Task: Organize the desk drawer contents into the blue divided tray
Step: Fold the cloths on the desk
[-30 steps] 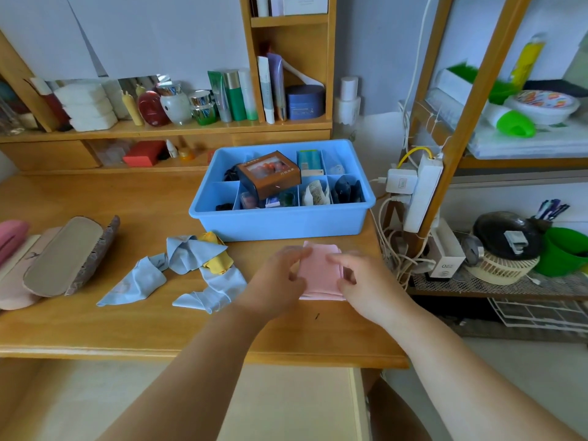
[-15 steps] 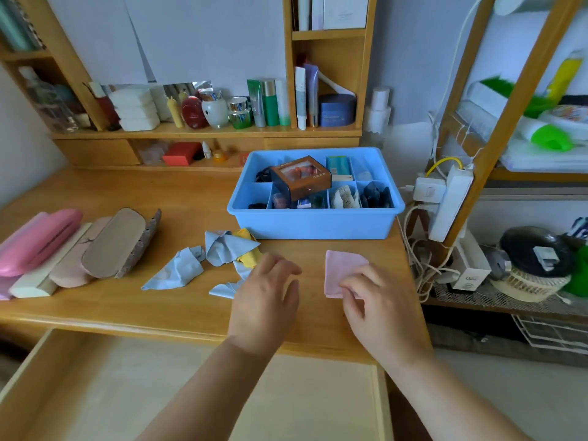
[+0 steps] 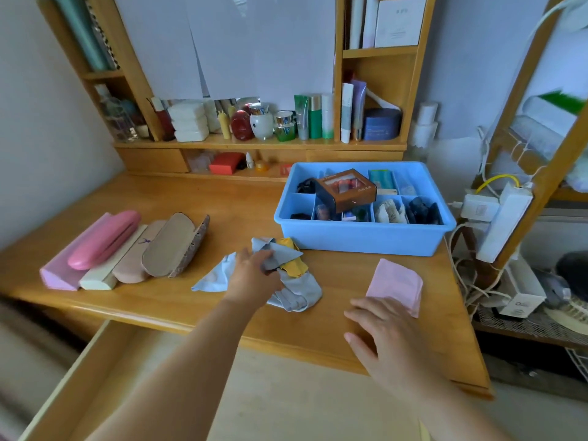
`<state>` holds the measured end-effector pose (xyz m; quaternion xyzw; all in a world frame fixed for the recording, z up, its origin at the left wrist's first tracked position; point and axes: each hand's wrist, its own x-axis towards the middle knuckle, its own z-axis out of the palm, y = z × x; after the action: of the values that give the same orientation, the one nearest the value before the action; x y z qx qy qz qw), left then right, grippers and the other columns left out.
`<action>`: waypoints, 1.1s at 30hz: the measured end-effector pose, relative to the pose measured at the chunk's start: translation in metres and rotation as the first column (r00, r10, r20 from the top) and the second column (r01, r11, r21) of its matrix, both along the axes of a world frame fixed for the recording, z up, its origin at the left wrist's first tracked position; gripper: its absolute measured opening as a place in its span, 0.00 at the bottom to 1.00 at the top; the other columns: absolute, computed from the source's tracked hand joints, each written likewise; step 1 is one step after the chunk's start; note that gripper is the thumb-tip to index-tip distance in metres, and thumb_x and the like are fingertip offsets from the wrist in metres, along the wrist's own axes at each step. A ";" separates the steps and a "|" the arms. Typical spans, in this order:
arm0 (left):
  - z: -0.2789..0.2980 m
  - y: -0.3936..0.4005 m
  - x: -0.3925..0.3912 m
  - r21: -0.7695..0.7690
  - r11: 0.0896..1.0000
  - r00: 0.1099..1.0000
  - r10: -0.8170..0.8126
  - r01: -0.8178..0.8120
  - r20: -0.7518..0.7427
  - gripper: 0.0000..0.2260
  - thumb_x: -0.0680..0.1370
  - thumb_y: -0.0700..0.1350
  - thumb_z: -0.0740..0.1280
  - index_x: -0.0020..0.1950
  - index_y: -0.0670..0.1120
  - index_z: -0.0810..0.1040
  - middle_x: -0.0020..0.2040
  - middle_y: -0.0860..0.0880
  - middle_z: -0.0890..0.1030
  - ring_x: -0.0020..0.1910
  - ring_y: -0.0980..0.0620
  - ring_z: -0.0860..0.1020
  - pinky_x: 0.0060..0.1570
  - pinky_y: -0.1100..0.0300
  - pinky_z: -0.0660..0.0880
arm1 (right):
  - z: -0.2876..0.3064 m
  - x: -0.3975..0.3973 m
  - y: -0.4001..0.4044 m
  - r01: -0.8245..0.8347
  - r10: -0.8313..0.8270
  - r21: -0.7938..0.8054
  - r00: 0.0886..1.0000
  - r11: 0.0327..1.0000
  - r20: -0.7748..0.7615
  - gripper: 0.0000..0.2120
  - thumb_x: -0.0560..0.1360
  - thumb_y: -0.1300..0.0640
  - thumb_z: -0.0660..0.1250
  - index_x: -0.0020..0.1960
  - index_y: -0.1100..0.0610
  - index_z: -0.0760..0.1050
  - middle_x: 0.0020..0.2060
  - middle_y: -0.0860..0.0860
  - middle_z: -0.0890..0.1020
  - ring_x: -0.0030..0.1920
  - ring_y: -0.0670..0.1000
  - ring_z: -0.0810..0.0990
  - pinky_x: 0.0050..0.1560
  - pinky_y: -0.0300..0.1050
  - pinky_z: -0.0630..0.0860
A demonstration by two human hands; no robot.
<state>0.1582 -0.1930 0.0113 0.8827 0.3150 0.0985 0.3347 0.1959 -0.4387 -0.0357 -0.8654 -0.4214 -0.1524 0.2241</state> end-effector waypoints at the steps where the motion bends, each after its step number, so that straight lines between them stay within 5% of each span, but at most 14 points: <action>1: 0.002 0.002 0.003 0.022 1.000 1.000 0.009 -0.009 0.010 0.18 0.74 0.38 0.64 0.64 0.45 0.74 0.64 0.43 0.69 0.49 0.47 0.73 0.44 0.60 0.68 | -0.001 0.000 0.000 0.000 0.000 -0.001 1.000 1.000 0.006 0.14 0.70 0.45 0.66 0.51 0.49 0.82 0.52 0.44 0.81 0.53 0.46 0.76 0.59 0.39 0.67; 5: 0.017 0.006 0.002 -0.090 0.990 0.949 0.128 -0.106 0.289 0.15 0.76 0.38 0.63 0.62 0.47 0.78 0.48 0.47 0.79 0.41 0.52 0.74 0.41 0.59 0.71 | -0.002 -0.002 -0.001 -0.008 0.008 -0.024 1.000 1.000 0.003 0.17 0.73 0.43 0.60 0.52 0.50 0.81 0.53 0.44 0.81 0.55 0.48 0.77 0.63 0.43 0.62; 9: 0.041 0.014 -0.008 -0.203 0.969 0.847 0.223 -0.140 0.482 0.08 0.74 0.43 0.65 0.46 0.54 0.82 0.34 0.55 0.78 0.28 0.62 0.74 0.27 0.70 0.71 | 0.000 -0.003 0.000 -0.004 0.004 -0.038 1.000 0.999 0.013 0.15 0.71 0.45 0.66 0.52 0.51 0.82 0.52 0.46 0.81 0.55 0.49 0.79 0.64 0.44 0.62; 12: 0.047 0.021 -0.017 -0.231 0.962 0.881 0.231 -0.144 0.413 0.07 0.74 0.41 0.66 0.44 0.54 0.80 0.39 0.52 0.82 0.36 0.57 0.78 0.34 0.63 0.76 | 0.001 -0.004 -0.001 0.002 -0.002 -0.047 1.000 0.999 0.001 0.15 0.70 0.46 0.66 0.52 0.51 0.82 0.52 0.46 0.82 0.55 0.50 0.79 0.64 0.45 0.62; 15: 0.040 0.027 -0.028 -0.043 0.989 0.954 0.148 -0.141 0.263 0.07 0.74 0.42 0.66 0.48 0.53 0.80 0.41 0.52 0.81 0.39 0.52 0.78 0.34 0.60 0.75 | 0.000 -0.005 -0.001 0.000 -0.001 -0.048 1.000 0.999 -0.016 0.15 0.71 0.46 0.66 0.53 0.51 0.82 0.53 0.45 0.81 0.56 0.49 0.78 0.64 0.45 0.64; 21: 0.061 0.025 -0.039 0.012 0.999 0.944 -0.050 0.048 0.326 0.14 0.75 0.39 0.65 0.49 0.58 0.79 0.42 0.61 0.78 0.40 0.66 0.76 0.36 0.70 0.68 | 0.000 -0.004 -0.001 -0.003 0.002 -0.040 1.000 0.999 -0.019 0.15 0.71 0.46 0.65 0.53 0.51 0.81 0.54 0.45 0.81 0.56 0.49 0.78 0.65 0.43 0.62; 28: 0.087 0.040 -0.040 0.200 0.979 0.930 -0.030 -0.047 0.367 0.15 0.76 0.36 0.62 0.58 0.50 0.79 0.51 0.52 0.77 0.45 0.54 0.75 0.36 0.68 0.67 | 0.003 -0.005 -0.002 -0.010 0.010 -0.026 1.000 1.000 -0.006 0.14 0.70 0.47 0.70 0.53 0.52 0.82 0.53 0.46 0.82 0.55 0.49 0.79 0.62 0.47 0.71; 30: 0.078 0.048 -0.043 0.196 0.979 0.978 0.014 -0.056 0.209 0.17 0.75 0.36 0.63 0.62 0.49 0.77 0.56 0.48 0.76 0.53 0.48 0.75 0.42 0.64 0.71 | 0.002 -0.004 -0.002 -0.017 0.017 -0.027 1.000 1.000 0.006 0.14 0.71 0.47 0.69 0.53 0.52 0.82 0.53 0.46 0.82 0.55 0.49 0.79 0.62 0.47 0.70; 33: 0.056 0.032 -0.049 0.382 0.924 0.998 -0.047 0.028 0.042 0.16 0.73 0.39 0.69 0.60 0.47 0.79 0.63 0.44 0.73 0.62 0.44 0.71 0.59 0.53 0.70 | 0.004 -0.005 -0.002 -0.013 0.013 -0.024 1.000 1.000 0.003 0.14 0.70 0.47 0.68 0.52 0.52 0.82 0.53 0.46 0.82 0.55 0.50 0.79 0.61 0.48 0.71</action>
<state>0.1093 -0.1612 0.0677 0.9340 0.2642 0.1735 0.1662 0.1911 -0.4403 -0.0317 -0.8651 -0.4290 -0.1471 0.2142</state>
